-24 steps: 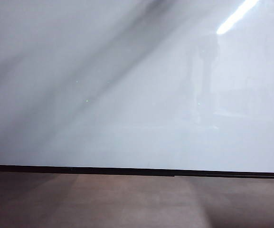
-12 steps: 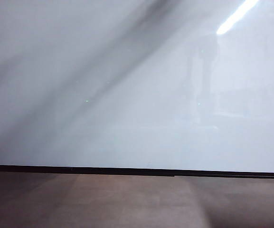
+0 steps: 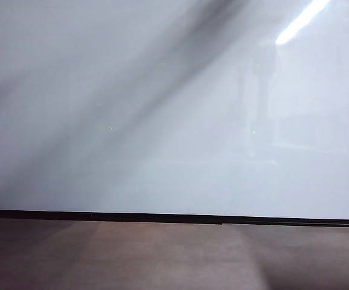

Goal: Reach to the right to find the marker pen, pick it up, and write the number 17 on the whiteboard.

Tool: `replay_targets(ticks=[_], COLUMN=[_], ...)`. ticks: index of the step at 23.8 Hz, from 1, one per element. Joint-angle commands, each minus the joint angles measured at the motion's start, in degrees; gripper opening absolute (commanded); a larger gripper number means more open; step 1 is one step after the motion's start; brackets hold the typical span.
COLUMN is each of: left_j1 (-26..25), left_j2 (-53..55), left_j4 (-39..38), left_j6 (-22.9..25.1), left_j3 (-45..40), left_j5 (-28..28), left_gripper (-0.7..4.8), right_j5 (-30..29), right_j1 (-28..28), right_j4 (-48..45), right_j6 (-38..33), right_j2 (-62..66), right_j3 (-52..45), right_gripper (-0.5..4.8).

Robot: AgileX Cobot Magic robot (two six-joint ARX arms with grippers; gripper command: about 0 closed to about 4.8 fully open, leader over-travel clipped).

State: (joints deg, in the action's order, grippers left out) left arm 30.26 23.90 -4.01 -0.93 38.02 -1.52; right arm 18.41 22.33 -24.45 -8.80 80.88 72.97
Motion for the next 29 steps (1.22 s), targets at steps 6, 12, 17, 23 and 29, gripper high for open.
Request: replay_targets(ticks=[6,12,17,23,29], left_j1=[-0.1,0.0,0.0,0.0,0.0], left_j2=[0.2,0.3,0.3,0.3,0.3], left_j4=[0.7,0.7,0.7,0.7,0.7], left_j6=[0.3,0.2,0.2,0.2,0.2], left_j3=[0.4,0.4,0.4,0.4,0.4], left_j5=[0.2,0.2,0.2,0.2,0.2], left_gripper=[-0.05,-0.05,-0.05,-0.05,-0.05], right_j5=[1.0,0.8,0.7,0.5,0.5], right_j1=[-1.2,-1.2,-1.2,-1.2,-1.2], right_j4=[0.8,3.5,4.4,4.5,3.5], right_j6=[-0.9,-1.1,-3.2,-4.8,-6.2], right_j2=[-0.1,-0.1,-0.1,-0.1,-0.1], right_j3=[0.1,0.1,-2.2,-6.5,-10.0], right_gripper=[-0.08,-0.08,-0.08,-0.08,-0.08])
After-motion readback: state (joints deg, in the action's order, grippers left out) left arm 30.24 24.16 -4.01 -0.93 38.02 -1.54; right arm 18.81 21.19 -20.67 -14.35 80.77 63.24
